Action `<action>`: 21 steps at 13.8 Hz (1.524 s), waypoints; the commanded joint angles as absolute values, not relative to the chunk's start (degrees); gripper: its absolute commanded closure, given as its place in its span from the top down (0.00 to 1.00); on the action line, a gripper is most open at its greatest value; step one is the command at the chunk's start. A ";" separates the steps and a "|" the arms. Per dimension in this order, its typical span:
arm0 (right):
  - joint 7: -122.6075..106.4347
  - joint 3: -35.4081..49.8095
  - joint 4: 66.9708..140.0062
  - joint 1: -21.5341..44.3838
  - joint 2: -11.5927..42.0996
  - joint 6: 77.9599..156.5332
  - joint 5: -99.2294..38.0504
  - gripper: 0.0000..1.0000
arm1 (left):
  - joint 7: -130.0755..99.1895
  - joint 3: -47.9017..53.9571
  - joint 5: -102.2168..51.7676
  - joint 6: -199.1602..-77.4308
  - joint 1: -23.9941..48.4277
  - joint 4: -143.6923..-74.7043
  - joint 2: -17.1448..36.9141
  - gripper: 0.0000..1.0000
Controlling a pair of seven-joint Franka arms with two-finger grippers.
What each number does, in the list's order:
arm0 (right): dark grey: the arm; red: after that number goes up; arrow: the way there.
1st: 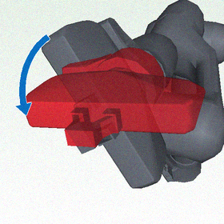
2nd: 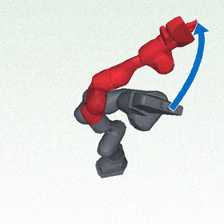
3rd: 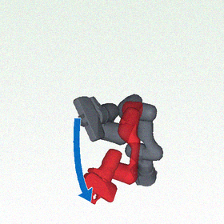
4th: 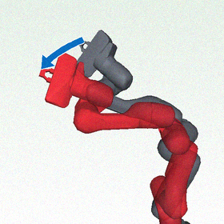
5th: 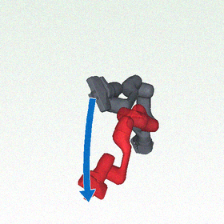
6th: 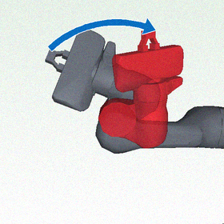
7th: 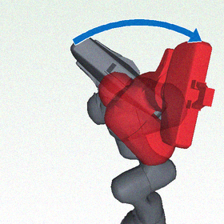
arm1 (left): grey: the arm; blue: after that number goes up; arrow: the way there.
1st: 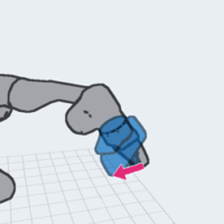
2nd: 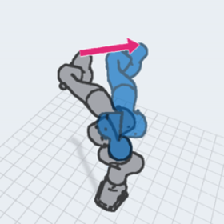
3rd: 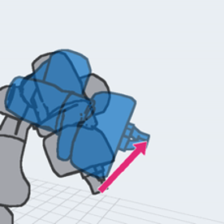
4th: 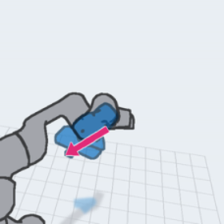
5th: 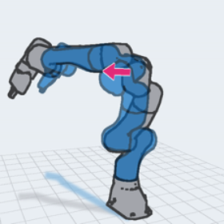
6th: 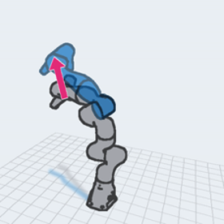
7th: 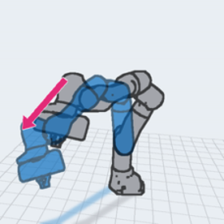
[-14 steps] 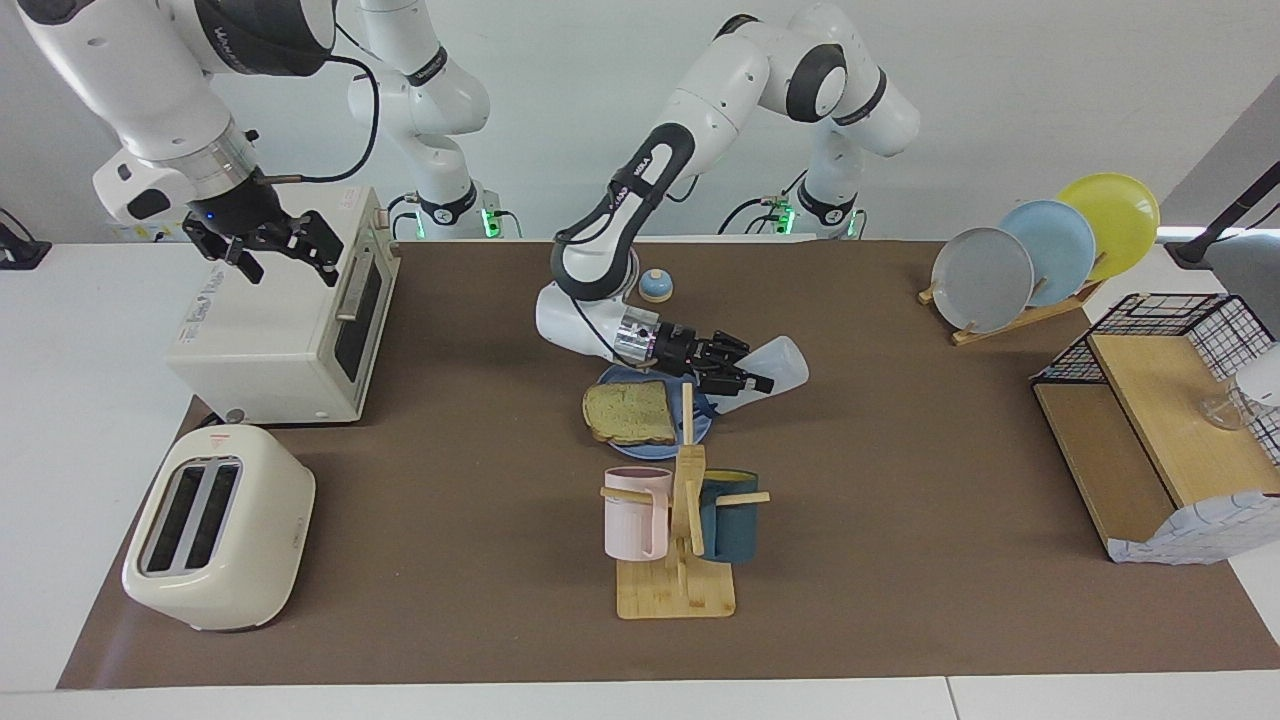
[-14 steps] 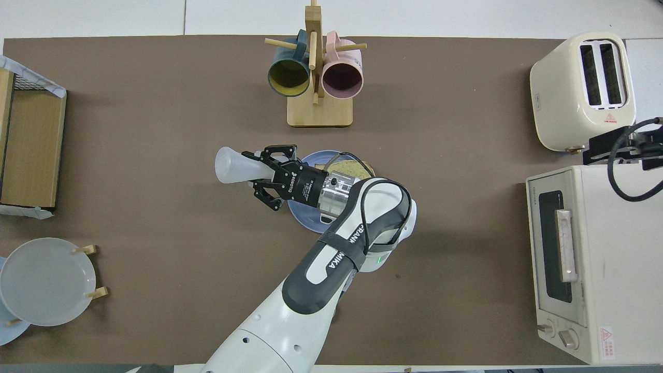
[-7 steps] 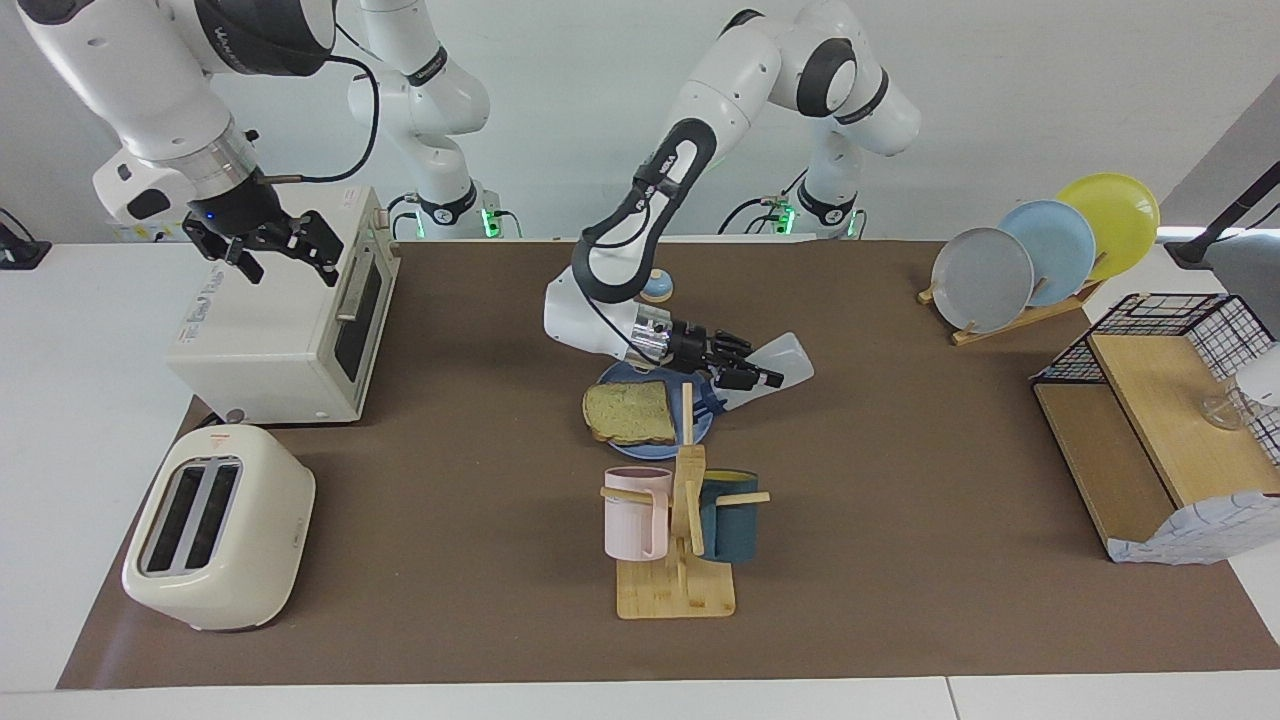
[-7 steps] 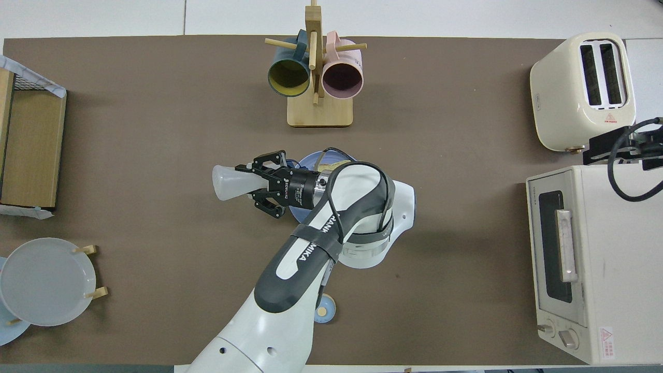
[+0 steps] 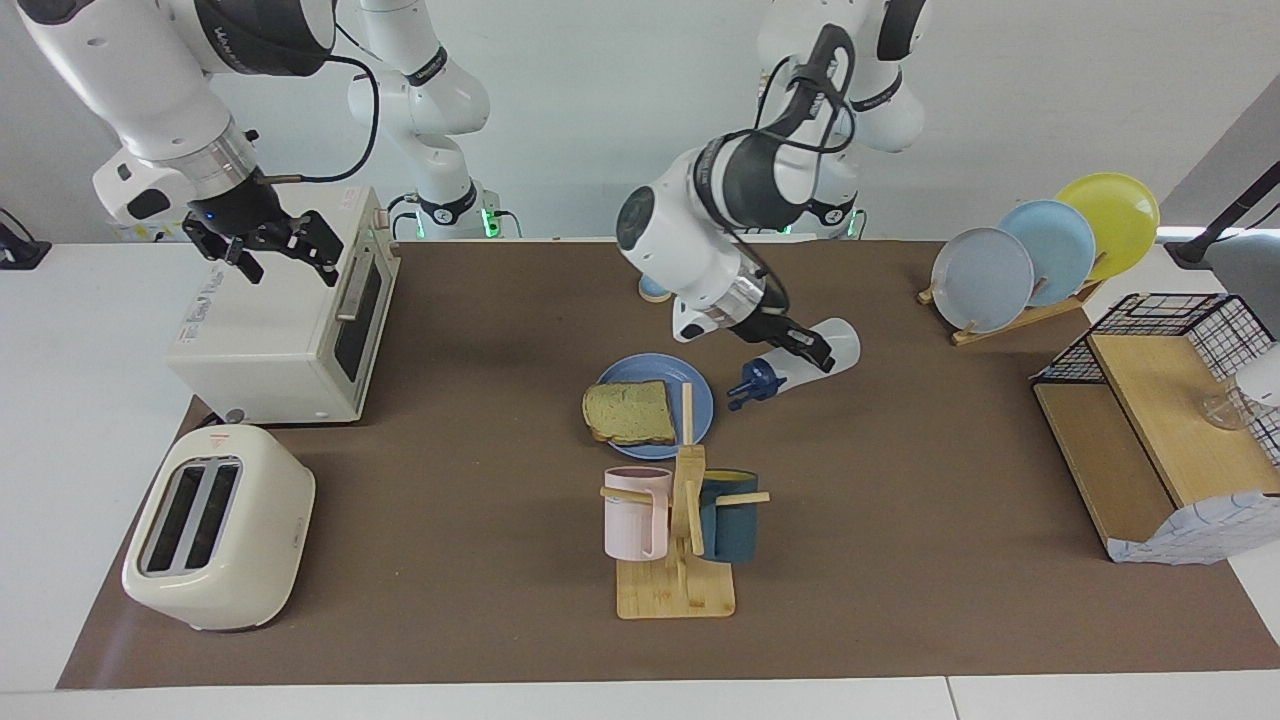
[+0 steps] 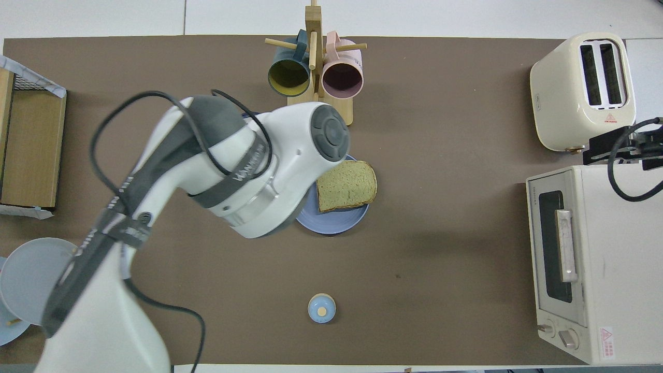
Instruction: Put bread on plate and add seasoning
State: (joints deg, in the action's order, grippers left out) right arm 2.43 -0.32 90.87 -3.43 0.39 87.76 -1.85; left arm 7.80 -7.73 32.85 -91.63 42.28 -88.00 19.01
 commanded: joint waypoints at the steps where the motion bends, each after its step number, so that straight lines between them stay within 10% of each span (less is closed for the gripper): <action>1: 1.05 0.09 92.37 -4.13 -0.97 88.16 -1.67 1.00 | 1.51 -7.03 27.26 -103.58 37.63 -97.54 10.39 0.00; 11: 1.05 0.09 92.37 -4.13 -0.97 88.15 -1.58 1.00 | -26.26 -7.29 24.61 -158.32 25.68 -122.23 3.87 0.00; 21: 1.05 0.09 92.46 -4.13 -0.97 88.15 -1.58 1.00 | -26.81 -7.82 25.40 -187.46 19.16 -120.16 19.94 0.00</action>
State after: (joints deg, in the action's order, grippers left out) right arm 2.43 -0.32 90.89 -3.43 0.38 87.76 -1.85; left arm -26.74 -7.57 25.17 -184.39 19.16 -122.86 16.34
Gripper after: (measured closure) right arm 0.000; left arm 0.568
